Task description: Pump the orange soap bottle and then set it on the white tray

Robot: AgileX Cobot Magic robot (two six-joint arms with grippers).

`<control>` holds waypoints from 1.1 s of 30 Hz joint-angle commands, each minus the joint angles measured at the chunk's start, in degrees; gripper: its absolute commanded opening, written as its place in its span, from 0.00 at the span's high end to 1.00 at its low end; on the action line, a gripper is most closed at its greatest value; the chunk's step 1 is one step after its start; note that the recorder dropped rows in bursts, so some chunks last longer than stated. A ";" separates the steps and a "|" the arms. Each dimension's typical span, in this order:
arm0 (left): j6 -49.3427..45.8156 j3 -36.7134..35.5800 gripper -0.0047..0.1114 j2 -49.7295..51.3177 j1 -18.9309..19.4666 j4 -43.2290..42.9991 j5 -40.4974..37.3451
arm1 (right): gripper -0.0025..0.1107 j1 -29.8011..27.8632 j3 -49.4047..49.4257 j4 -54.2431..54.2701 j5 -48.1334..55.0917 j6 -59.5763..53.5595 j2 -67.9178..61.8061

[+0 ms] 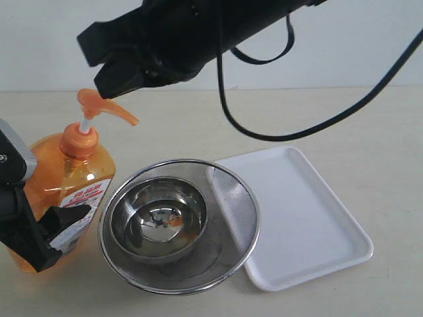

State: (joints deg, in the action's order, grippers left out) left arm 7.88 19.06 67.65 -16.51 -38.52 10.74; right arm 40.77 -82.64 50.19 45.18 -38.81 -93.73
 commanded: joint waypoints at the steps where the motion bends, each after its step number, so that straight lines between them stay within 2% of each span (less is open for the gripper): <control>1: 0.28 0.37 0.92 -0.29 -0.22 -0.04 2.61 | 0.98 1.08 -0.31 -0.50 -2.30 -1.01 -0.38; 33: 0.28 0.37 0.92 -0.29 -0.22 -0.04 2.61 | 0.98 1.08 -0.31 -2.59 0.22 -0.72 -3.53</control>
State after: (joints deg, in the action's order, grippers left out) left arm 7.88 19.06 67.65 -16.51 -38.74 10.38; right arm 41.75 -83.25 49.76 42.50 -39.64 -96.35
